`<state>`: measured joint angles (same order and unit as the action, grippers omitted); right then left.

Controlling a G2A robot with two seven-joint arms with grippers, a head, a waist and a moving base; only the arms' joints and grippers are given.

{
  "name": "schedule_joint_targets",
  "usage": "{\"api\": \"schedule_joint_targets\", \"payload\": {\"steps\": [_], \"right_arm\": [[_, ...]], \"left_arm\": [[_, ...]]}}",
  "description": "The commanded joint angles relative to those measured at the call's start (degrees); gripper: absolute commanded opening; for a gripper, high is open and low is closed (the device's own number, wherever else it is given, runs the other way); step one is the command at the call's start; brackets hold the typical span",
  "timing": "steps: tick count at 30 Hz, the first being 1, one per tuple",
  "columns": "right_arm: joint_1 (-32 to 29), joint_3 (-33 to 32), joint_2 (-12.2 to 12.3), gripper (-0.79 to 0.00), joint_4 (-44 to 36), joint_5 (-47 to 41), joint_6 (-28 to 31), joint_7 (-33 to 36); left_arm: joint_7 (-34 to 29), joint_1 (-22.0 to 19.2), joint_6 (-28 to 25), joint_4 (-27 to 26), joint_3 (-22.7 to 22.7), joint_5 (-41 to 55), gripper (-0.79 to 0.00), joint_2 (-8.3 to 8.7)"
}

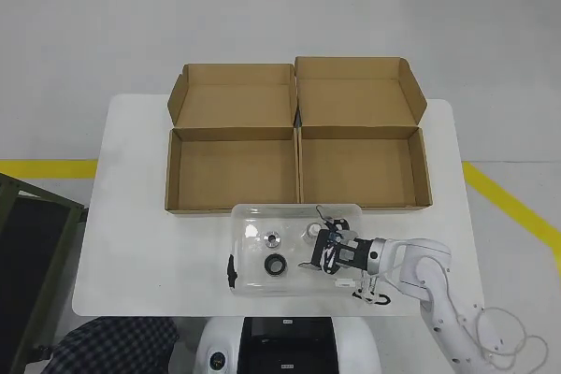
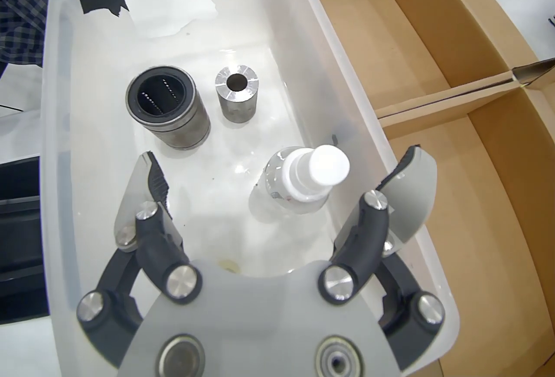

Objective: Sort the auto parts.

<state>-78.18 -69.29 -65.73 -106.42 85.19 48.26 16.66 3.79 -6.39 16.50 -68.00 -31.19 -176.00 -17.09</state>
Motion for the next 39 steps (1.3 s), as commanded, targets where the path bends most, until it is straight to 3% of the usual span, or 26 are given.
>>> {"api": "schedule_joint_targets", "payload": {"steps": [1, 4, 7, 14, 15, 19, 31, 39], "right_arm": [[0.3, 0.2, 0.0, -0.126, 0.5, -0.3, -0.2, 0.3], [0.8, 0.4, 0.1, -0.296, 1.1, -0.8, -0.5, 0.6], [1.1, 0.7, 0.1, -0.394, 1.5, -1.0, -0.6, 0.8], [1.7, 1.3, 0.3, -0.468, 2.1, -1.1, -1.3, 1.1], [1.8, 1.3, 0.3, -0.505, 2.2, -1.1, -1.3, 1.1], [1.8, 1.6, 0.5, -0.785, 1.5, -0.9, -1.0, 0.6], [-1.1, -0.7, 1.5, -0.785, -5.2, -0.7, 0.8, -4.3], [-1.3, -3.2, 1.9, -0.785, -5.3, -10.5, 3.3, -11.7]], "left_arm": [[0.0, 0.0, 0.0, 0.0, 0.0, 0.0, 0.000, 0.00], [0.0, 0.0, 0.0, 0.0, 0.0, 0.0, 0.000, 0.00], [0.0, 0.0, 0.0, 0.0, 0.0, 0.0, 0.000, 0.00], [0.0, 0.0, 0.0, 0.0, 0.0, 0.0, 0.000, 0.00], [0.0, 0.0, 0.0, 0.0, 0.0, 0.0, 0.000, 0.00], [0.0, 0.0, 0.0, 0.0, 0.0, 0.0, 0.000, 0.00], [0.0, 0.0, 0.0, 0.0, 0.0, 0.0, 0.000, 0.00], [0.0, 0.0, 0.0, 0.0, 0.0, 0.0, 0.000, 0.00]]}}
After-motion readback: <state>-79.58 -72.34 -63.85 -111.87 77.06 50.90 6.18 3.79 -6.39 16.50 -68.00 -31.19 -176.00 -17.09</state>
